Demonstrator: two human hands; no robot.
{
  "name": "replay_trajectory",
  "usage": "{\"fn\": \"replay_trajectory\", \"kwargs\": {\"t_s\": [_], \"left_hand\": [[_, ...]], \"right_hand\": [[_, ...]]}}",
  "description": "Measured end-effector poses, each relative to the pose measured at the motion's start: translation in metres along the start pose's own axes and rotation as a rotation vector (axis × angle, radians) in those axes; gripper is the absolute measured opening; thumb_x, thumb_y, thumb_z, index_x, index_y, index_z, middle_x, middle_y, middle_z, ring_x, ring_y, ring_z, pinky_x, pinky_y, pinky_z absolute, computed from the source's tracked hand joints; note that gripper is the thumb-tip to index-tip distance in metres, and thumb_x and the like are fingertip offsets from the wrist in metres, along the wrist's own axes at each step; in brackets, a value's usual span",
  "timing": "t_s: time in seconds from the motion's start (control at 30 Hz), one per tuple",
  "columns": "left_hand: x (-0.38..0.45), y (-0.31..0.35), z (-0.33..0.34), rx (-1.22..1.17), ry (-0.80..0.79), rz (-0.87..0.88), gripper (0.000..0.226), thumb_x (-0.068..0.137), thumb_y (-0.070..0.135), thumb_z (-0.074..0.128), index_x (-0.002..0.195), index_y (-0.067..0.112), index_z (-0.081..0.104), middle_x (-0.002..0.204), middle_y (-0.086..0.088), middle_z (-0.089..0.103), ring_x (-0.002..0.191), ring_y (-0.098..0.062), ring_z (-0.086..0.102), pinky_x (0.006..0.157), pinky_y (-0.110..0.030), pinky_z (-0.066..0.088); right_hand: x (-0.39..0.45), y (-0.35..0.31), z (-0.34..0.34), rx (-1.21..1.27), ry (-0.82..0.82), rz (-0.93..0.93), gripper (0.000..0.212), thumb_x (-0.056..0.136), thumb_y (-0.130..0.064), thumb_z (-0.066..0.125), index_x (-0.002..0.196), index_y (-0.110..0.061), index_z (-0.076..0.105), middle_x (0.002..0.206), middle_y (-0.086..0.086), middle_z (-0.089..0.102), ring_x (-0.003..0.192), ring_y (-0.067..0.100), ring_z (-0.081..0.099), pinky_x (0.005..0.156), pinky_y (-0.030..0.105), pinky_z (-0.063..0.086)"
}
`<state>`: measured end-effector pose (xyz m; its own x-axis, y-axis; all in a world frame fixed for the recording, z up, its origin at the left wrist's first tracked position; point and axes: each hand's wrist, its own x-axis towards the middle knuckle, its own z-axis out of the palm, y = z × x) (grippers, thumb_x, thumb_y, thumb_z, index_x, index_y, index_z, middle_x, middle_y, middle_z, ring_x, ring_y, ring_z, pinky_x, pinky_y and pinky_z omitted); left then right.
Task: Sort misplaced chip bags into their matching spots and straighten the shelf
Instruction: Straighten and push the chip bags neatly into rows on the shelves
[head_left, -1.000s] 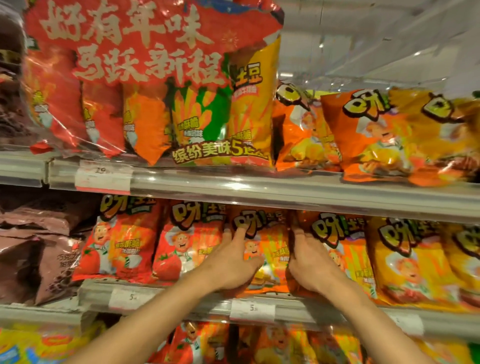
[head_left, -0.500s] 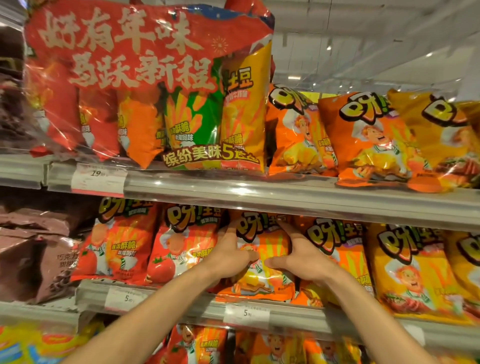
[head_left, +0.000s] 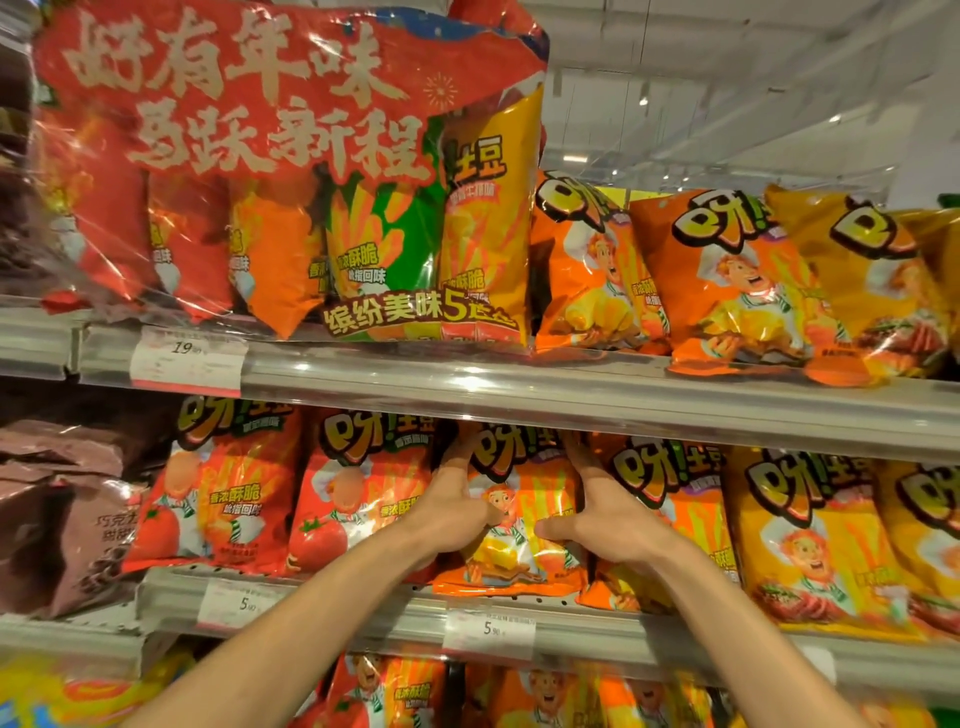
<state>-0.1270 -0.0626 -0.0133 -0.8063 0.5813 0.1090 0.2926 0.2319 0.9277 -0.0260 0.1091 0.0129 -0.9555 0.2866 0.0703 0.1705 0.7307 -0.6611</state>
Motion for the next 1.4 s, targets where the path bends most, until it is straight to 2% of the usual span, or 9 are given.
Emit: {"fn": "replay_trajectory", "kwargs": {"t_s": [0.1, 0.23, 0.33, 0.47, 0.57, 0.7, 0.93, 1.2, 1.4], "left_hand": [[-0.003, -0.002, -0.002, 0.149, 0.026, 0.055, 0.086, 0.087, 0.016, 0.071, 0.154, 0.036, 0.021, 0.148, -0.002, 0.046, 0.133, -0.030, 0.049, 0.099, -0.030, 0.048], [-0.026, 0.001, -0.006, 0.391, 0.094, 0.267, 0.065, 0.102, 0.018, 0.050, 0.158, 0.027, 0.017, 0.163, 0.000, 0.021, 0.150, -0.017, 0.020, 0.115, -0.020, 0.019], [-0.040, -0.007, -0.024, 0.594, 0.275, 0.440, 0.047, 0.102, 0.016, 0.041, 0.148, 0.020, 0.040, 0.152, -0.008, 0.037, 0.139, -0.023, 0.036, 0.114, -0.035, 0.034], [-0.038, -0.026, -0.061, 1.001, 0.536, 0.450, 0.043, 0.095, 0.032, 0.041, 0.125, 0.012, 0.063, 0.120, -0.014, 0.063, 0.105, -0.035, 0.059, 0.085, -0.045, 0.050], [-0.031, -0.041, -0.079, 1.119, 0.518, 0.341, 0.053, 0.099, 0.048, 0.034, 0.134, 0.018, 0.061, 0.140, -0.014, 0.057, 0.128, -0.036, 0.053, 0.104, -0.049, 0.038], [-0.024, -0.058, -0.084, 1.169, 0.421, 0.357, 0.066, 0.101, 0.061, 0.017, 0.154, 0.025, 0.036, 0.162, -0.009, 0.028, 0.152, -0.027, 0.018, 0.121, -0.045, 0.005], [-0.020, -0.062, -0.091, 1.154, 0.379, 0.403, 0.068, 0.100, 0.065, 0.012, 0.158, 0.029, 0.016, 0.165, -0.007, 0.011, 0.154, -0.023, -0.003, 0.122, -0.045, -0.010], [-0.020, -0.064, -0.091, 1.160, 0.398, 0.440, 0.067, 0.102, 0.062, 0.015, 0.156, 0.025, 0.027, 0.162, -0.011, 0.026, 0.154, -0.026, 0.009, 0.122, -0.048, -0.003], [-0.026, -0.058, -0.089, 1.100, 0.463, 0.466, 0.060, 0.103, 0.054, 0.023, 0.149, 0.022, 0.044, 0.157, -0.008, 0.039, 0.149, -0.028, 0.027, 0.123, -0.047, 0.007]], "right_hand": [[-0.003, -0.003, 0.005, 0.007, 0.003, 0.041, 0.080, 0.078, -0.027, 0.078, 0.143, -0.021, 0.031, 0.106, 0.008, 0.064, 0.069, 0.017, 0.064, 0.070, 0.041, 0.060], [-0.012, -0.007, 0.011, -0.160, 0.082, -0.002, 0.077, 0.090, -0.038, 0.065, 0.151, -0.020, 0.023, 0.144, 0.009, 0.042, 0.109, 0.024, 0.059, 0.089, 0.032, 0.050], [-0.016, -0.014, 0.024, -0.281, 0.251, -0.021, 0.069, 0.097, -0.042, 0.052, 0.154, -0.018, 0.021, 0.154, 0.016, 0.021, 0.140, 0.033, 0.032, 0.110, 0.036, 0.032], [-0.009, -0.034, 0.054, -0.538, 0.389, -0.130, 0.054, 0.100, -0.047, 0.037, 0.144, -0.015, 0.042, 0.142, 0.018, 0.046, 0.134, 0.037, 0.037, 0.114, 0.049, 0.025], [0.002, -0.044, 0.077, -0.659, 0.430, -0.146, 0.057, 0.098, -0.055, 0.032, 0.136, -0.019, 0.054, 0.136, 0.014, 0.057, 0.133, 0.036, 0.044, 0.111, 0.062, 0.020], [0.010, -0.046, 0.093, -0.743, 0.426, -0.059, 0.060, 0.096, -0.059, 0.031, 0.128, -0.020, 0.064, 0.126, 0.012, 0.066, 0.127, 0.035, 0.052, 0.107, 0.067, 0.016], [0.016, -0.052, 0.108, -0.758, 0.501, -0.012, 0.062, 0.095, -0.056, 0.032, 0.135, -0.017, 0.058, 0.139, 0.018, 0.056, 0.139, 0.040, 0.039, 0.114, 0.066, 0.009], [0.018, -0.054, 0.111, -0.757, 0.476, 0.005, 0.060, 0.097, -0.054, 0.032, 0.126, -0.014, 0.066, 0.126, 0.019, 0.065, 0.123, 0.039, 0.055, 0.106, 0.058, 0.033], [0.011, -0.048, 0.092, -0.403, 0.469, -0.108, 0.050, 0.102, -0.046, 0.033, 0.134, -0.014, 0.054, 0.135, 0.013, 0.057, 0.128, 0.030, 0.048, 0.111, 0.044, 0.028]]}}
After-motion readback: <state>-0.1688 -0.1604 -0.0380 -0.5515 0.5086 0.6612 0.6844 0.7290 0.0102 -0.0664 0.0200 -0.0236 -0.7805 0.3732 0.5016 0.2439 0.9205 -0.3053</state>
